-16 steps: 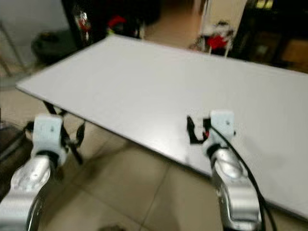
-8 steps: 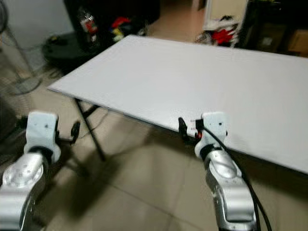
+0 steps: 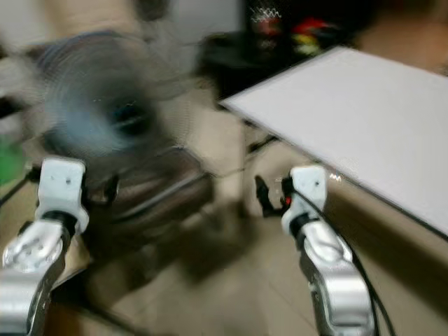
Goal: Setting the table
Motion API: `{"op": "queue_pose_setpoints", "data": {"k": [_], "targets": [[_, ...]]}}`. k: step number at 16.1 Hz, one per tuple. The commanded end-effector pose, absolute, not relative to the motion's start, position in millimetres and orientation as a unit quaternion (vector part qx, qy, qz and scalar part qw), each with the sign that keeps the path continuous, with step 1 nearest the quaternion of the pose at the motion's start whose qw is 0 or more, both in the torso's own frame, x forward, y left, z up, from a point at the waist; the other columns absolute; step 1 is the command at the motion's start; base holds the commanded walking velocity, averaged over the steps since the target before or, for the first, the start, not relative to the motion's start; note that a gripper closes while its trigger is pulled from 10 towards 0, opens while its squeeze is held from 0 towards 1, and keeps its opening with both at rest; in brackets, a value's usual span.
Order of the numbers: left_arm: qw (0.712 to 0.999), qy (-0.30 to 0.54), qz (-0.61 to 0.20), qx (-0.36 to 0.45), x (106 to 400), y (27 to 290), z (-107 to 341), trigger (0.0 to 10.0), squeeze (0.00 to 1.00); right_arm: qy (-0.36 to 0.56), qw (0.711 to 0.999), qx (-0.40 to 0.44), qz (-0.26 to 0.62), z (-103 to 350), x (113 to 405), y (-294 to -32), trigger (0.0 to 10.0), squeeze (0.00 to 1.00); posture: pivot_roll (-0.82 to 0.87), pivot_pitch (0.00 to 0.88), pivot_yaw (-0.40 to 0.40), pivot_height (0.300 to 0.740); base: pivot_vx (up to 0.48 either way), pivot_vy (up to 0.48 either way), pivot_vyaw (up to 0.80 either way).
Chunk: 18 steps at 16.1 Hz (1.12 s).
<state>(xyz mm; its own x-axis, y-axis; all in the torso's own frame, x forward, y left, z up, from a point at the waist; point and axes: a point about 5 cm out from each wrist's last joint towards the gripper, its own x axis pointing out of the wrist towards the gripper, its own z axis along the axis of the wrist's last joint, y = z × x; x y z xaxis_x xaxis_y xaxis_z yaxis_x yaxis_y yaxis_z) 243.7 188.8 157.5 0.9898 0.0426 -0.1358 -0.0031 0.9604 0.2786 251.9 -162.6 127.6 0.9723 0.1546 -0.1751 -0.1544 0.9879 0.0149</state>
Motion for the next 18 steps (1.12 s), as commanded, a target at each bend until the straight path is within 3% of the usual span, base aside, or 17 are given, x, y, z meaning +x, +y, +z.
{"op": "queue_pose_setpoints", "data": {"k": [1, 5, 9, 18], "targets": [[0.988, 0.079, 0.012, 0.133, 243.9, 189.0, 155.4, 10.0, 0.0, 0.077, 0.993, 0.006, 0.086, 131.4, 251.4, -160.2, 10.0, 0.0, 0.01, 0.0, 0.106, 0.74, 0.0, -0.48, 0.8], [0.988, 0.073, 0.003, 0.135, 247.6, 184.2, 157.9, 10.0, 0.02, 0.073, 0.995, 0.004, 0.064, 133.5, 252.8, -171.4, 10.0, 0.0, 0.01, 0.0, 0.113, 0.74, 0.0, -0.48, 0.47], [0.988, 0.068, 0.008, 0.135, 249.0, 187.1, 160.6, 10.0, 0.01, 0.071, 0.993, 0.007, 0.093, 133.8, 256.1, -166.1, 10.0, 0.0, 0.02, 0.0, 0.109, 0.74, 0.0, -0.48, 0.1], [0.988, 0.067, 0.032, 0.137, 245.7, 200.8, 164.1, 10.0, 0.0, 0.083, 0.988, 0.022, 0.127, 119.8, 254.4, -148.7, 10.0, 0.0, 0.07, 0.0, 0.098, 0.74, 0.0, 0.427, 0.77]]}}
